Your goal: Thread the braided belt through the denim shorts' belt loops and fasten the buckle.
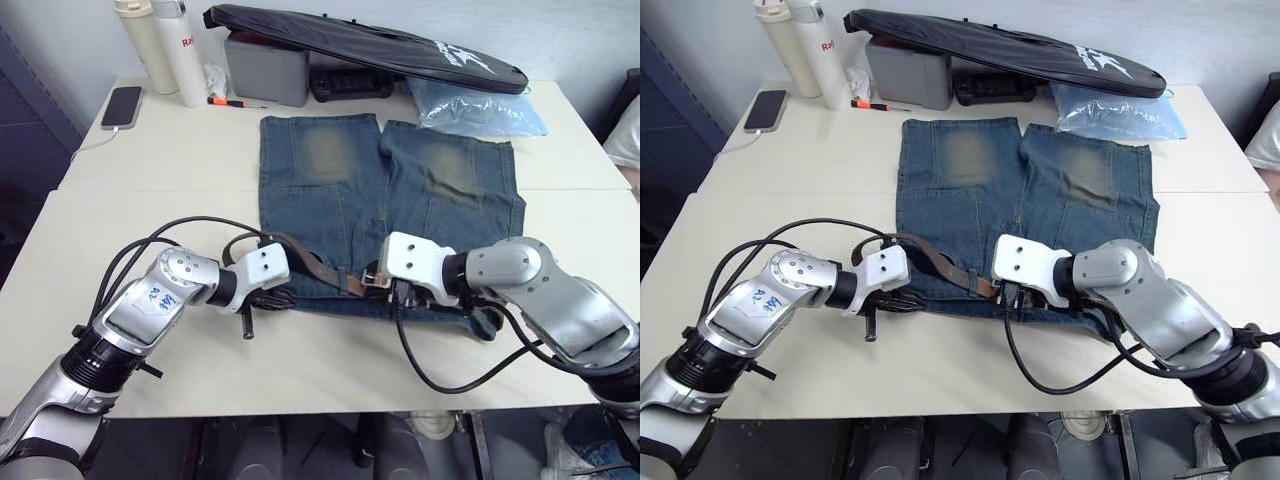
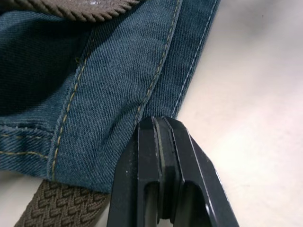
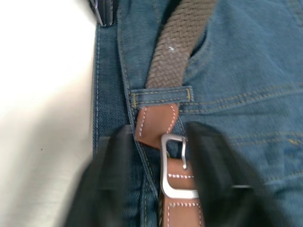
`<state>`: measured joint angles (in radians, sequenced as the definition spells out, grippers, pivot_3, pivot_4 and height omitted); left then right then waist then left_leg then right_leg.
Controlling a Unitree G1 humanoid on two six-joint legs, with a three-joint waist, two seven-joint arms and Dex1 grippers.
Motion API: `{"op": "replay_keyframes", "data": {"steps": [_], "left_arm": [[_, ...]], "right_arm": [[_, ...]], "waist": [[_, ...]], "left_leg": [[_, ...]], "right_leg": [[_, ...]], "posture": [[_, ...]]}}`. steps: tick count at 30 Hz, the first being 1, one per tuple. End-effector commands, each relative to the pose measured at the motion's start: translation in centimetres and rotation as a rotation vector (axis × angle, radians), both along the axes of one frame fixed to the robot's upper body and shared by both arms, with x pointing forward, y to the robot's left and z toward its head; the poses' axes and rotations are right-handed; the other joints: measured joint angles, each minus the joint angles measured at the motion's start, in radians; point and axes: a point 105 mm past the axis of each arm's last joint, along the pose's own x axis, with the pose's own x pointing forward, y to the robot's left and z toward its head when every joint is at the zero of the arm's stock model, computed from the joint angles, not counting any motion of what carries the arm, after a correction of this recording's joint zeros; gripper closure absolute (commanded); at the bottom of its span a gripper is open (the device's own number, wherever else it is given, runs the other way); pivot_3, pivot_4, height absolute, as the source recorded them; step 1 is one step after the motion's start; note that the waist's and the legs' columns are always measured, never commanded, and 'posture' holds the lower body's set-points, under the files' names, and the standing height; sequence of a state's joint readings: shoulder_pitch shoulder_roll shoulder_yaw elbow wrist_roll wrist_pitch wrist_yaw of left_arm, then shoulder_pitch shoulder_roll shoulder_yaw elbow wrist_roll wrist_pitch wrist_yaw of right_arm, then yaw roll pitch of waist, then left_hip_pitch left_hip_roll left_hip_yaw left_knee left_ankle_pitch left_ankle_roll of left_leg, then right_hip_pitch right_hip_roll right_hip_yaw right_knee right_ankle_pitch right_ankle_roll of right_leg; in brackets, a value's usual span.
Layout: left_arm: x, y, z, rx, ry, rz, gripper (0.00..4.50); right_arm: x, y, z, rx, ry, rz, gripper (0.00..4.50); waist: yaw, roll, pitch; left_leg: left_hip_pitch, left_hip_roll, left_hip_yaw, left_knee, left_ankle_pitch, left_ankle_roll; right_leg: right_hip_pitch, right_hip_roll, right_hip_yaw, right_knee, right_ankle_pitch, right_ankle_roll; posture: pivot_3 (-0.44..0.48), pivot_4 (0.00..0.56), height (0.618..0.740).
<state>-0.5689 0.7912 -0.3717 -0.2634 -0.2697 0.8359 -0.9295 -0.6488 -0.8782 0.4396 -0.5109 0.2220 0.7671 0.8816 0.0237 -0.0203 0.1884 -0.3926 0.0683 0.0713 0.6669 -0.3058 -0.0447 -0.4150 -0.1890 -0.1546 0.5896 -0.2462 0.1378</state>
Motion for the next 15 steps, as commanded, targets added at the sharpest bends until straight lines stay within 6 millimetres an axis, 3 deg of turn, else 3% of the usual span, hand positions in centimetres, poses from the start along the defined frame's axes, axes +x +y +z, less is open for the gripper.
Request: {"op": "replay_keyframes", "data": {"steps": [1,15], "left_arm": [[-0.4,-0.3,0.7,-0.032,0.013,-0.001,4.50],[-0.3,-0.7,1.1,-0.064,0.022,0.022,4.50]], "right_arm": [[0.1,0.7,0.5,-0.010,-0.056,0.039,2.89],[0.1,0.2,-2.5,-0.051,0.015,0.036,2.89]], "waist": [[0.000,0.000,0.000],[0.000,0.000,0.000]], "left_leg": [[0.000,0.000,0.000,0.000,0.000,0.000],[0.000,0.000,0.000,0.000,0.000,0.000]], "right_leg": [[0.000,0.000,0.000,0.000,0.000,0.000],[0.000,0.000,0.000,0.000,0.000,0.000]], "posture": [[0.000,0.150,0.740],[0.000,0.150,0.740]]}}
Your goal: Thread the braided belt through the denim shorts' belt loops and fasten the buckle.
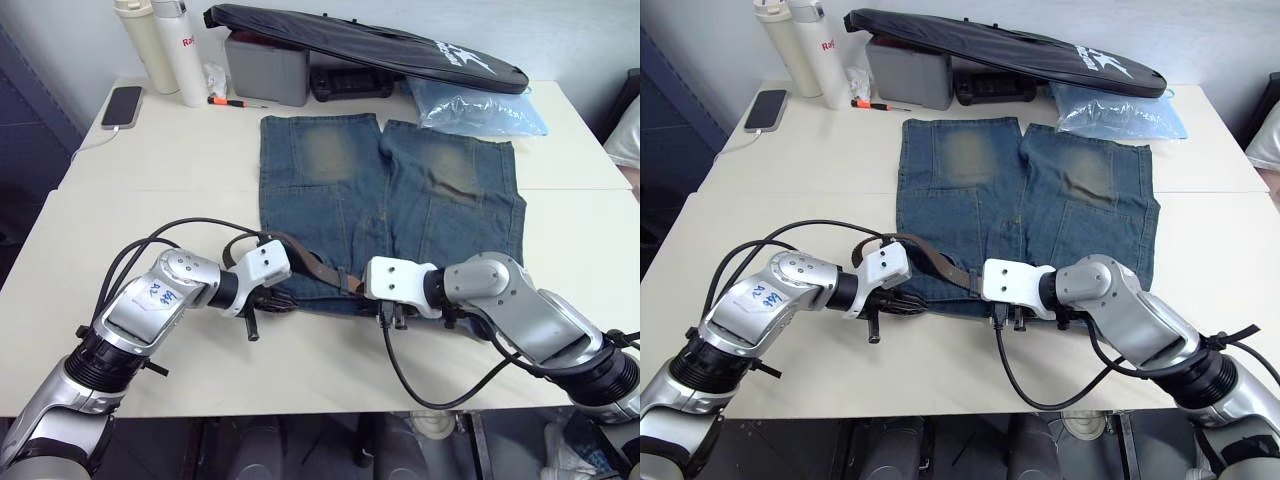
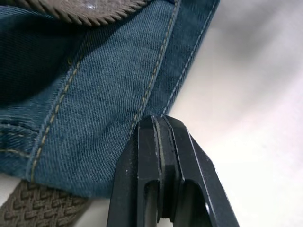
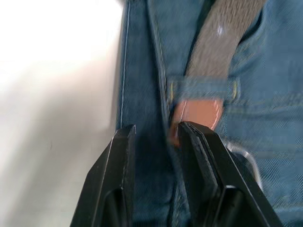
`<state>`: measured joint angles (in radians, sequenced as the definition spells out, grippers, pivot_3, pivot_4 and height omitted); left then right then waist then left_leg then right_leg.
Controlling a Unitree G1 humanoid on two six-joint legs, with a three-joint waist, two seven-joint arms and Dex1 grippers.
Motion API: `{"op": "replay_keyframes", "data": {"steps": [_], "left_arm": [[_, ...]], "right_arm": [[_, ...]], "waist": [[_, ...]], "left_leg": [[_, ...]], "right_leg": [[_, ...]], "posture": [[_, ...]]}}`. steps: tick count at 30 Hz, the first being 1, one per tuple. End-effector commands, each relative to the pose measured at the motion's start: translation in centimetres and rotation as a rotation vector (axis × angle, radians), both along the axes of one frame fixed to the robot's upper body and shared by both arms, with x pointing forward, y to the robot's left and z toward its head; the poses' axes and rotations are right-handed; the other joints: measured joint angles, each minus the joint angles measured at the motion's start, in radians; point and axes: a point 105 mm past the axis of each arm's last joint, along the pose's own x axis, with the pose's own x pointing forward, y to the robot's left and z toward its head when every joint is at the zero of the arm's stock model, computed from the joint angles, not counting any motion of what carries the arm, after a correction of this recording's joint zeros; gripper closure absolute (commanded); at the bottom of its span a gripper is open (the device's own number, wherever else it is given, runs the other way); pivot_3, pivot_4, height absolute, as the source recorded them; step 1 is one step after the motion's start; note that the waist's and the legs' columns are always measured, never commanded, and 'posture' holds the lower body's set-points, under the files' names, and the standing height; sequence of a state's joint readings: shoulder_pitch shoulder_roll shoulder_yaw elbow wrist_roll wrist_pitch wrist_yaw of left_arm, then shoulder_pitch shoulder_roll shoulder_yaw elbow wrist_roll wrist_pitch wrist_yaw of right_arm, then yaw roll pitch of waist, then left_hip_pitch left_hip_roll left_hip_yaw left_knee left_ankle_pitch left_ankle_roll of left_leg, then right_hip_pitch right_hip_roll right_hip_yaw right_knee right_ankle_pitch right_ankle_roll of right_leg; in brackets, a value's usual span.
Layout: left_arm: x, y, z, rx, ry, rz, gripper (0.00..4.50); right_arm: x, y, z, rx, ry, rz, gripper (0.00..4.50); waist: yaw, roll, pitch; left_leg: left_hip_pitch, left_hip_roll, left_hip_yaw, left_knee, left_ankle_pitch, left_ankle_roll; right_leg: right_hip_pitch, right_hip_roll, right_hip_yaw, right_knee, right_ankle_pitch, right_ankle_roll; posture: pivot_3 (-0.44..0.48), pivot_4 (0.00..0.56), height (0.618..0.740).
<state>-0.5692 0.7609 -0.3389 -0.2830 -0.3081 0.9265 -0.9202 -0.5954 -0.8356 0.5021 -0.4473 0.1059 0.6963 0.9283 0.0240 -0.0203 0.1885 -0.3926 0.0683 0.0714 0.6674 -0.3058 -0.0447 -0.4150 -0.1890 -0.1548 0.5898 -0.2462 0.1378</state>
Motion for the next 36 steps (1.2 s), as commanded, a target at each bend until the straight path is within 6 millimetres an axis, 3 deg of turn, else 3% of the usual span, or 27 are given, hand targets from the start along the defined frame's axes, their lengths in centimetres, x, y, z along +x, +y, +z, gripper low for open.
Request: {"op": "replay_keyframes", "data": {"steps": [1,11,24,36], "left_arm": [[0.0,-0.2,0.8,-0.018,-0.034,-0.010,4.50],[-0.5,0.2,0.5,-0.008,-0.027,0.000,4.50],[-0.9,-0.1,0.4,-0.019,-0.020,0.018,4.50],[-1.0,-0.3,0.5,-0.028,-0.025,0.030,4.50]], "right_arm": [[0.2,0.2,0.4,0.010,-0.028,0.009,2.89],[1.1,0.4,0.7,0.047,-0.008,-0.018,2.89],[1.5,0.8,2.7,0.119,0.018,-0.016,2.89],[2.4,0.9,0.9,0.103,0.086,-0.061,2.89]], "waist": [[-0.001,0.000,0.000],[-0.001,0.000,0.000],[0.000,0.000,0.000],[-0.001,0.000,0.000]], "left_leg": [[0.000,0.000,0.000,0.000,0.000,0.000],[0.000,0.000,0.000,0.000,0.000,0.000],[0.000,0.000,0.000,0.000,0.000,0.000],[0.000,0.000,0.000,0.000,0.000,0.000]], "right_leg": [[0.000,0.000,0.000,0.000,0.000,0.000],[0.000,0.000,0.000,0.000,0.000,0.000],[0.000,0.000,0.000,0.000,0.000,0.000],[0.000,0.000,0.000,0.001,0.000,0.000]], "posture": [[0.000,0.150,0.740],[0.000,0.150,0.740],[0.000,0.150,0.740],[0.000,0.150,0.740]]}}
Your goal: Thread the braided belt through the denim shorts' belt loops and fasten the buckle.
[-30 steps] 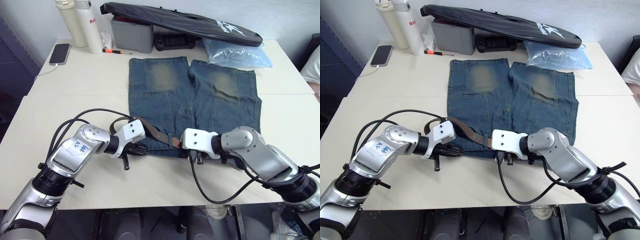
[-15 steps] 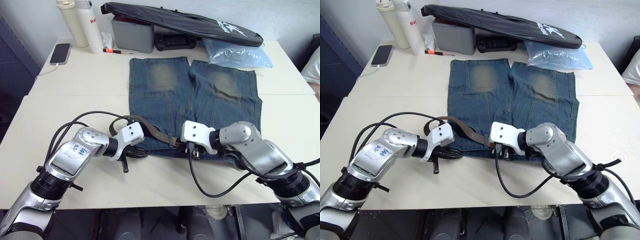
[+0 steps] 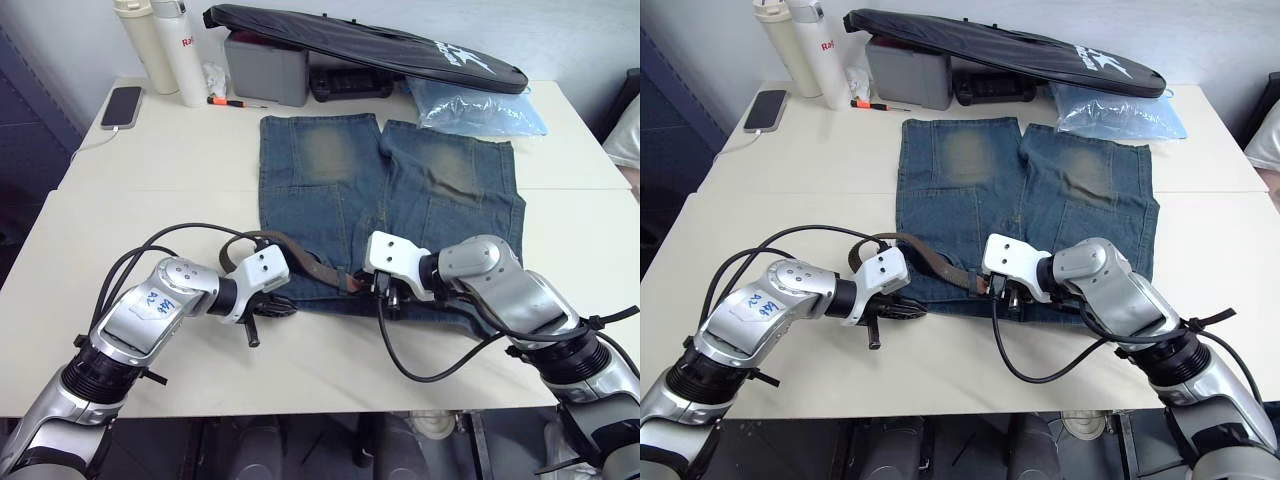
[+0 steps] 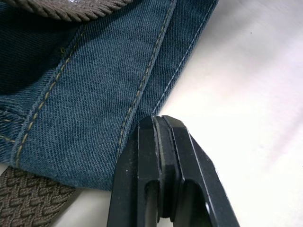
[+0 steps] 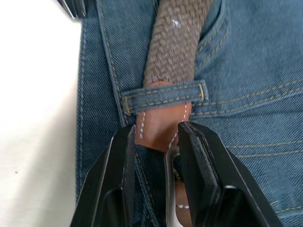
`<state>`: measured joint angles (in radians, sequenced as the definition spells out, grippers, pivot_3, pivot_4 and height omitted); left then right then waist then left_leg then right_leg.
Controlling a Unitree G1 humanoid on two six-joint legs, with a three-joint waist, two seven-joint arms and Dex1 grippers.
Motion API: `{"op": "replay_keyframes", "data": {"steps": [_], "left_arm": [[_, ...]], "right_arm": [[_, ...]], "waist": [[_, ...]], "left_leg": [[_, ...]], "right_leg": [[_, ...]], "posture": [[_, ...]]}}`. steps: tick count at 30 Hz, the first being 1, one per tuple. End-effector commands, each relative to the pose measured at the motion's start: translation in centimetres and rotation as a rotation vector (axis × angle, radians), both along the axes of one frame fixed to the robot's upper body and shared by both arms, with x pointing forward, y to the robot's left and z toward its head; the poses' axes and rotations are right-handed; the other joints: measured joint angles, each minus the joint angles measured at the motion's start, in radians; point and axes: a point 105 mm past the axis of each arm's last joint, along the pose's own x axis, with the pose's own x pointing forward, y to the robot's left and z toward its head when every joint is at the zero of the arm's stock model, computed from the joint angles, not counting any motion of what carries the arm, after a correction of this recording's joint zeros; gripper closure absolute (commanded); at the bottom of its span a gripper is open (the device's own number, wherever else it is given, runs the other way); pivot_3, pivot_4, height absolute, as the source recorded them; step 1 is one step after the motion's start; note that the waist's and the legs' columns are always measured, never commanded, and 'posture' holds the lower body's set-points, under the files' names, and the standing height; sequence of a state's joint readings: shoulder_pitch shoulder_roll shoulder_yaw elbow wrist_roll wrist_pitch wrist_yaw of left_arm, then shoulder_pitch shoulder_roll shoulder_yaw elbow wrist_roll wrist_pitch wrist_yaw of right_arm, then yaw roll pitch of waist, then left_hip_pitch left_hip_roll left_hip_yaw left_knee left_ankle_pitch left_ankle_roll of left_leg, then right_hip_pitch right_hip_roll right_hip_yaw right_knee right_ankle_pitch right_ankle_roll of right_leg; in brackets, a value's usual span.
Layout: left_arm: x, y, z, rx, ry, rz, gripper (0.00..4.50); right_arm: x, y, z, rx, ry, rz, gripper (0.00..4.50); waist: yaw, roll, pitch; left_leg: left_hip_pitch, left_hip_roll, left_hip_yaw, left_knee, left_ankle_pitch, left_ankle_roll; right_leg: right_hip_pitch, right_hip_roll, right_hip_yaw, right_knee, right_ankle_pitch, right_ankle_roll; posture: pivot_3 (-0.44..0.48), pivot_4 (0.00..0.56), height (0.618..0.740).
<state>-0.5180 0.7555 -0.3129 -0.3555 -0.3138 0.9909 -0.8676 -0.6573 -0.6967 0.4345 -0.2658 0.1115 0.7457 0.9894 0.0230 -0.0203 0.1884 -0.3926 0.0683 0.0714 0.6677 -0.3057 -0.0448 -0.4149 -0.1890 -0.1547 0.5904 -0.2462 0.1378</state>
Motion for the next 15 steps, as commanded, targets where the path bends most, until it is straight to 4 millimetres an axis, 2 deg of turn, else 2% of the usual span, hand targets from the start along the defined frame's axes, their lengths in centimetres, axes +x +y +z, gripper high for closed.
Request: {"op": "replay_keyframes", "data": {"steps": [1,11,13,15], "left_arm": [[-0.3,-0.5,1.0,-0.031,-0.033,-0.015,4.50],[-0.1,-0.6,1.2,-0.044,-0.048,0.010,4.50],[-0.1,-0.5,1.2,-0.048,-0.050,0.019,4.50],[-0.2,-0.5,1.1,-0.048,-0.050,0.022,4.50]], "right_arm": [[-0.1,0.5,0.5,-0.007,-0.014,0.022,2.89],[-0.2,0.2,-0.7,-0.054,0.071,-0.010,2.89],[-0.1,0.1,-0.7,-0.064,0.078,-0.020,3.43],[0.0,0.1,-0.5,-0.063,0.078,-0.025,4.17]], "waist": [[0.000,0.000,0.000],[0.001,0.000,0.000],[0.000,0.000,0.000],[0.000,0.000,0.000]], "left_leg": [[0.000,0.000,0.000,0.000,0.000,0.000],[0.000,0.000,0.000,0.000,0.000,0.000],[0.000,0.000,0.000,0.000,0.000,0.000],[0.000,0.000,0.000,0.000,0.000,0.000]], "right_leg": [[0.000,0.000,0.000,0.000,0.000,0.000],[0.000,0.000,0.000,0.000,0.000,0.000],[0.000,0.000,0.000,0.000,0.000,0.000],[0.000,0.000,0.000,0.000,0.000,0.000]], "posture": [[0.000,0.150,0.740],[0.000,0.150,0.740],[0.000,0.150,0.740],[0.000,0.150,0.740]]}}
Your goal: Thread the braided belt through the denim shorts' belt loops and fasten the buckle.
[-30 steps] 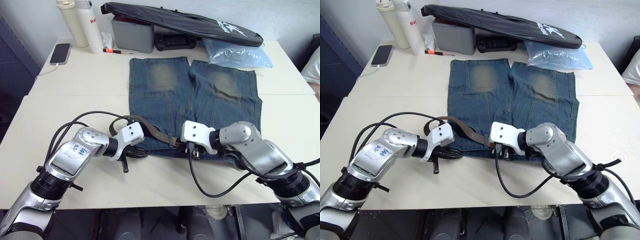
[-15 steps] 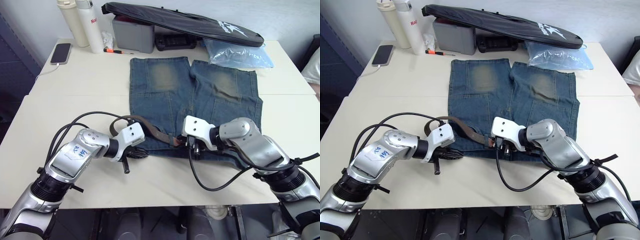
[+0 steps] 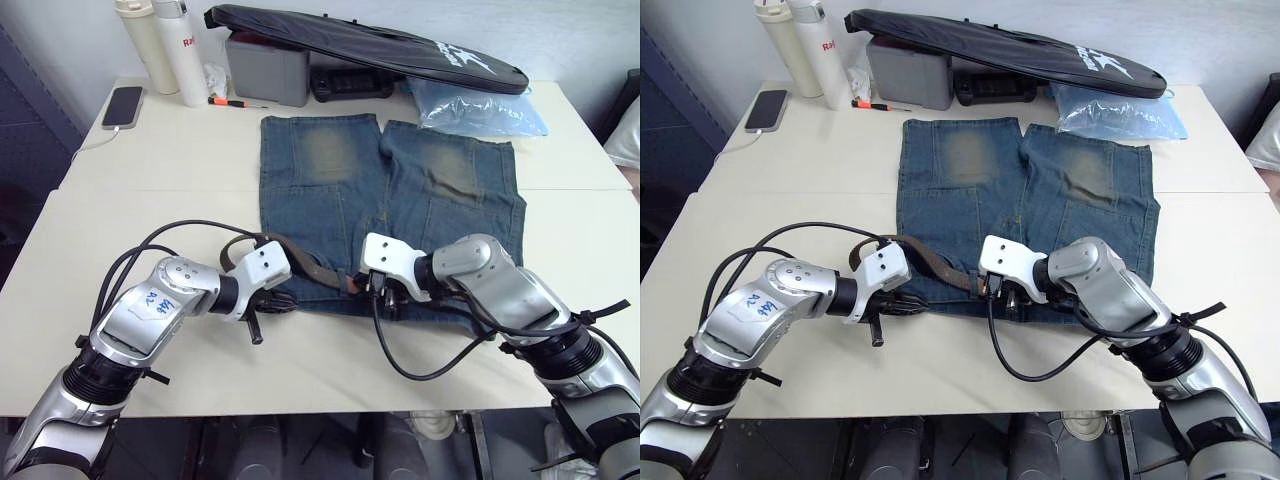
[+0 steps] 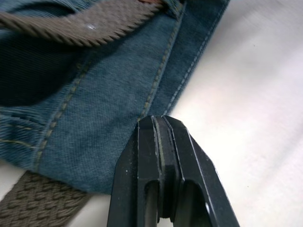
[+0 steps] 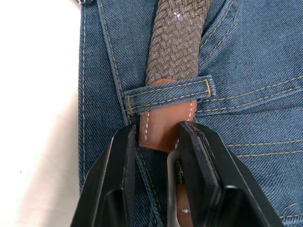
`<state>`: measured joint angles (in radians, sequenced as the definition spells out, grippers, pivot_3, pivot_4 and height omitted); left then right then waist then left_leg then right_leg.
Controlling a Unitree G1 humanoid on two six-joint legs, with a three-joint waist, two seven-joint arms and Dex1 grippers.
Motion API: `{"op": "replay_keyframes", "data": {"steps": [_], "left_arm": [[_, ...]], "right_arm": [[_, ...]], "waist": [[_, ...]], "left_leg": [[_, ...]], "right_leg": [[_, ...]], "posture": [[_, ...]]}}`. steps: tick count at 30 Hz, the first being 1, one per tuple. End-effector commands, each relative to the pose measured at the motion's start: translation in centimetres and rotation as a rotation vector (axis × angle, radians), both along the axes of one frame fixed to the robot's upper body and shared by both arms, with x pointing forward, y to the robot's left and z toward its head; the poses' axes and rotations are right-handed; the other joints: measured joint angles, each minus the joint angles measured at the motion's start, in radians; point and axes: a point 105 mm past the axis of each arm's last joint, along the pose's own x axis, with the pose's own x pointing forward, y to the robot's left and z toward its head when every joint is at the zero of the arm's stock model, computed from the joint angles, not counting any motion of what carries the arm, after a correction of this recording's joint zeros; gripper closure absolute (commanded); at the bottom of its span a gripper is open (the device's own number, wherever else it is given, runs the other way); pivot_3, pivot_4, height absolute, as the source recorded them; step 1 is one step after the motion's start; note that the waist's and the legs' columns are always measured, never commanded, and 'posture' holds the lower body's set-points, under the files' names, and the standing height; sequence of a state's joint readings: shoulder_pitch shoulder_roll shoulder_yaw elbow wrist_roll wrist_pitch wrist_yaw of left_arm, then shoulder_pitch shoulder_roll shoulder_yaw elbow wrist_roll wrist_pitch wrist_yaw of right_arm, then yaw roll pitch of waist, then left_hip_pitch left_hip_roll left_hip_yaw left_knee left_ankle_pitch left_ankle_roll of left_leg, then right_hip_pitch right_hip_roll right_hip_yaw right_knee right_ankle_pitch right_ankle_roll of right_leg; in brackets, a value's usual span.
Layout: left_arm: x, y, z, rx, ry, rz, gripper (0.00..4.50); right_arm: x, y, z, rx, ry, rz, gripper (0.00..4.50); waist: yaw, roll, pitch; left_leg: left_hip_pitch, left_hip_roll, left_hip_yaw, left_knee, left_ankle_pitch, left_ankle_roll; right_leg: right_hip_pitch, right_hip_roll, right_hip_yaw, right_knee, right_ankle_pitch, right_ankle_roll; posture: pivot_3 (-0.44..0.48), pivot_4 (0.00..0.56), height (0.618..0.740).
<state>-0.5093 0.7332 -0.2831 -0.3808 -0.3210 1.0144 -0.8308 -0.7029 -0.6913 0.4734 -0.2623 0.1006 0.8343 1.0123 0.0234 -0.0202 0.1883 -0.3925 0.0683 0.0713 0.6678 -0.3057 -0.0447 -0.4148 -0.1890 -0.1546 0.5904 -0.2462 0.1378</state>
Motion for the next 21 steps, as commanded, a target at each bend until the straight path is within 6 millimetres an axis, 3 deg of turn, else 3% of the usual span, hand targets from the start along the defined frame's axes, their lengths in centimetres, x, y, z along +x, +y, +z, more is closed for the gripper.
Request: {"op": "replay_keyframes", "data": {"steps": [1,8,13,17,21], "left_arm": [[-0.4,-0.3,0.6,-0.023,-0.026,-0.007,4.50],[-0.5,-0.4,0.2,-0.022,-0.027,0.000,4.50],[-0.2,-0.7,0.1,-0.026,-0.030,-0.003,4.50],[-0.1,-1.1,0.0,-0.032,-0.031,-0.014,4.50],[0.0,-1.3,-0.1,-0.037,-0.030,-0.019,4.50]], "right_arm": [[0.1,0.0,-0.2,-0.016,0.026,-0.012,4.44],[0.0,1.2,3.6,0.027,-0.058,0.046,4.44],[0.1,1.0,5.4,-0.102,-0.229,0.172,4.44],[0.3,-0.5,5.2,-0.271,-0.314,0.273,4.44],[0.9,-3.6,4.8,-0.423,-0.355,0.301,4.44]], "waist": [[0.000,0.000,0.000],[-0.001,0.000,0.000],[-0.001,0.000,0.000],[0.000,0.000,0.000],[0.000,0.000,0.000]], "left_leg": [[0.000,0.000,0.000,0.000,0.000,0.000],[0.000,0.000,0.000,0.000,0.000,0.000],[0.000,0.000,0.000,0.000,0.000,0.000],[0.000,0.000,0.000,0.000,0.000,0.000],[0.000,0.000,0.000,0.000,0.000,0.000]], "right_leg": [[0.000,0.000,0.000,0.000,0.000,0.000],[0.000,0.000,0.000,0.001,0.000,0.000],[0.000,0.000,0.000,0.001,0.000,0.000],[0.000,0.000,0.000,0.000,0.000,0.000],[0.000,0.000,0.000,0.000,0.000,0.000]], "posture": [[0.000,0.150,0.740],[0.000,0.150,0.740],[0.000,0.150,0.740],[0.000,0.150,0.740],[0.000,0.150,0.740]]}}
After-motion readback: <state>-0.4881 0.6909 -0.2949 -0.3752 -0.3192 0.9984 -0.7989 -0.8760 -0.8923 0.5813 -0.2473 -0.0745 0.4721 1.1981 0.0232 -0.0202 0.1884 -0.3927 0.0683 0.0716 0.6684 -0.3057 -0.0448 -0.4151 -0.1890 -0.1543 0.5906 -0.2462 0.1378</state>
